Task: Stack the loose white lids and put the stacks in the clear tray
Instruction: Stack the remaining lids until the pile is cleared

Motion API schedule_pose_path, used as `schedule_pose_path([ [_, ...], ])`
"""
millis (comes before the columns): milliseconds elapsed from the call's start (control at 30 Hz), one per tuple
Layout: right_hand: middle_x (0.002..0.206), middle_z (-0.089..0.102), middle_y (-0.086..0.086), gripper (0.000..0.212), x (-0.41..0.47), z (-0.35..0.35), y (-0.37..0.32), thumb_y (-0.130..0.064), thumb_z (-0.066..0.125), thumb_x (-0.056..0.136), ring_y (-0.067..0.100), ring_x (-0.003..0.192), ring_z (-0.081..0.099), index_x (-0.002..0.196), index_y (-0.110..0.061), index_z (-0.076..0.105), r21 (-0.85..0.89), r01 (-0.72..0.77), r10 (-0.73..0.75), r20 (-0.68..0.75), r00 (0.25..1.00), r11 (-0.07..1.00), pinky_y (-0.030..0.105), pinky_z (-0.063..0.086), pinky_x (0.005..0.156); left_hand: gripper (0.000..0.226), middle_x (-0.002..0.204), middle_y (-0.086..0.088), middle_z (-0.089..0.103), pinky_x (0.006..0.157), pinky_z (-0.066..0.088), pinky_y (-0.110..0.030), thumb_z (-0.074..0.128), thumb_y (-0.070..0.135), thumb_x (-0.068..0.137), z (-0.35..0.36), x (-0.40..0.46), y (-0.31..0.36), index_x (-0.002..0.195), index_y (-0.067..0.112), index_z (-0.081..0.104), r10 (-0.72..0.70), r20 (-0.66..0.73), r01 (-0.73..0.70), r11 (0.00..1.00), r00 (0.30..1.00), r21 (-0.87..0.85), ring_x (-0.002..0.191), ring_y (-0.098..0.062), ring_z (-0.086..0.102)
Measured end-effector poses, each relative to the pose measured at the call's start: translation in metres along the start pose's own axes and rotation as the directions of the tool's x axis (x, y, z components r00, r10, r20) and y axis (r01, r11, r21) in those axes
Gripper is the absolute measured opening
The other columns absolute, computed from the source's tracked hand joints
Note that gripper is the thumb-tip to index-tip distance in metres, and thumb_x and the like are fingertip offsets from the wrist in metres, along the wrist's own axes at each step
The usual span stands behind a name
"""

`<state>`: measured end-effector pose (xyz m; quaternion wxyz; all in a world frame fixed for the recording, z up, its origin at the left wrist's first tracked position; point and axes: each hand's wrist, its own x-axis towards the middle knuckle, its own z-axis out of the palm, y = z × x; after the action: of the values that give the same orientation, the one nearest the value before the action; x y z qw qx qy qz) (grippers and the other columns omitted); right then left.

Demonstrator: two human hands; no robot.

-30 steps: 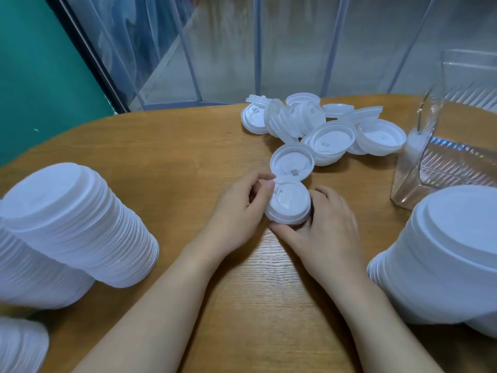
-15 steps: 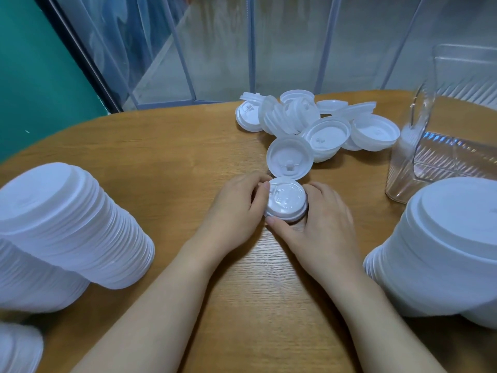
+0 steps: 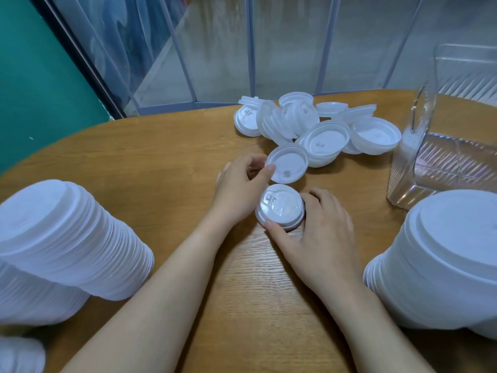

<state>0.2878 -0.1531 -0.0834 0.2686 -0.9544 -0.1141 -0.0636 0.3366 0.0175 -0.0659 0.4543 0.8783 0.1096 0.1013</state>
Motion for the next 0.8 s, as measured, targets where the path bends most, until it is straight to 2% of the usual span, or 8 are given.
schedule_pose_path([
  [133,0.134,0.055,0.001,0.080,0.001,0.001,-0.004,-0.076,0.050,0.079,0.024,0.130,0.048,0.132,-0.018,0.057,0.008,0.003,-0.003,-0.029,1.000,1.000,0.044,0.038,0.110,0.059,0.102,0.021,0.070,0.107,0.043,-0.046,0.067,0.080,0.064,0.000,0.018,0.010,0.107,0.040,0.068,-0.020,0.083,0.011,0.995,0.996,0.102,0.107,-0.010,0.062],
  [200,0.133,0.055,0.000,0.076,0.001,0.001,-0.004,-0.077,0.051,0.078,0.024,0.129,0.049,0.131,-0.021,0.058,0.023,0.005,-0.004,-0.036,0.999,1.000,0.045,0.038,0.109,0.061,0.102,0.020,0.070,0.107,0.038,-0.045,0.069,0.079,0.057,0.001,0.025,0.013,0.103,0.038,0.069,-0.025,0.108,0.006,0.984,0.994,0.180,0.107,-0.012,0.061],
  [267,0.137,0.054,0.001,0.077,0.002,0.001,-0.003,-0.079,0.048,0.078,0.023,0.134,0.046,0.131,-0.023,0.059,0.011,-0.005,0.005,-0.018,1.000,1.000,0.045,0.036,0.112,0.054,0.099,0.017,0.069,0.104,0.036,-0.043,0.073,0.071,0.057,0.002,0.027,0.013,0.096,0.034,0.069,-0.045,0.094,0.024,0.978,0.995,0.205,0.106,-0.015,0.061],
  [333,0.138,0.054,0.002,0.078,0.001,0.003,-0.002,-0.079,0.047,0.078,0.024,0.136,0.045,0.130,-0.023,0.060,0.009,-0.013,0.013,-0.019,1.000,1.000,0.046,0.035,0.113,0.045,0.093,0.014,0.070,0.098,0.044,-0.043,0.080,0.060,0.060,0.001,0.024,0.012,0.092,0.031,0.069,-0.049,0.090,0.037,0.991,0.995,0.131,0.099,-0.015,0.063],
  [433,0.136,0.055,0.003,0.078,0.000,0.003,-0.002,-0.079,0.049,0.077,0.025,0.134,0.047,0.129,-0.021,0.061,0.020,-0.011,0.011,-0.036,0.999,1.000,0.045,0.037,0.111,0.023,0.088,0.002,0.074,0.075,0.055,-0.034,0.087,0.027,0.078,-0.010,0.007,0.012,0.094,0.022,0.071,-0.042,0.035,0.046,0.993,0.998,-0.107,0.079,-0.012,0.066],
  [500,0.138,0.054,0.002,0.081,0.001,0.003,-0.002,-0.079,0.048,0.077,0.025,0.136,0.046,0.133,-0.022,0.059,0.010,-0.012,0.013,-0.018,1.000,1.000,0.045,0.035,0.113,0.012,0.089,-0.004,0.076,0.075,0.057,-0.035,0.081,0.014,0.086,-0.022,-0.008,0.012,0.094,0.017,0.072,-0.031,-0.067,0.019,0.983,0.997,-0.181,0.080,-0.018,0.069],
  [633,0.143,0.051,0.001,0.085,0.002,0.003,-0.002,-0.081,0.045,0.077,0.022,0.141,0.040,0.138,-0.023,0.056,-0.009,-0.016,0.016,0.011,1.000,1.000,0.044,0.030,0.117,0.014,0.087,0.003,0.077,0.078,0.054,-0.032,0.078,0.008,0.088,-0.033,-0.038,0.006,0.093,0.020,0.075,0.012,-0.127,-0.045,0.963,0.992,-0.264,0.080,-0.011,0.065],
  [800,0.143,0.051,0.000,0.085,0.002,0.003,-0.002,-0.082,0.043,0.078,0.021,0.140,0.041,0.137,-0.023,0.057,-0.016,-0.009,0.009,0.000,1.000,1.000,0.044,0.029,0.118,0.015,0.095,0.001,0.078,0.076,0.054,-0.024,0.077,0.010,0.091,-0.030,-0.054,-0.001,0.101,0.021,0.078,0.079,-0.093,-0.105,0.940,0.993,-0.325,0.078,-0.011,0.064],
])
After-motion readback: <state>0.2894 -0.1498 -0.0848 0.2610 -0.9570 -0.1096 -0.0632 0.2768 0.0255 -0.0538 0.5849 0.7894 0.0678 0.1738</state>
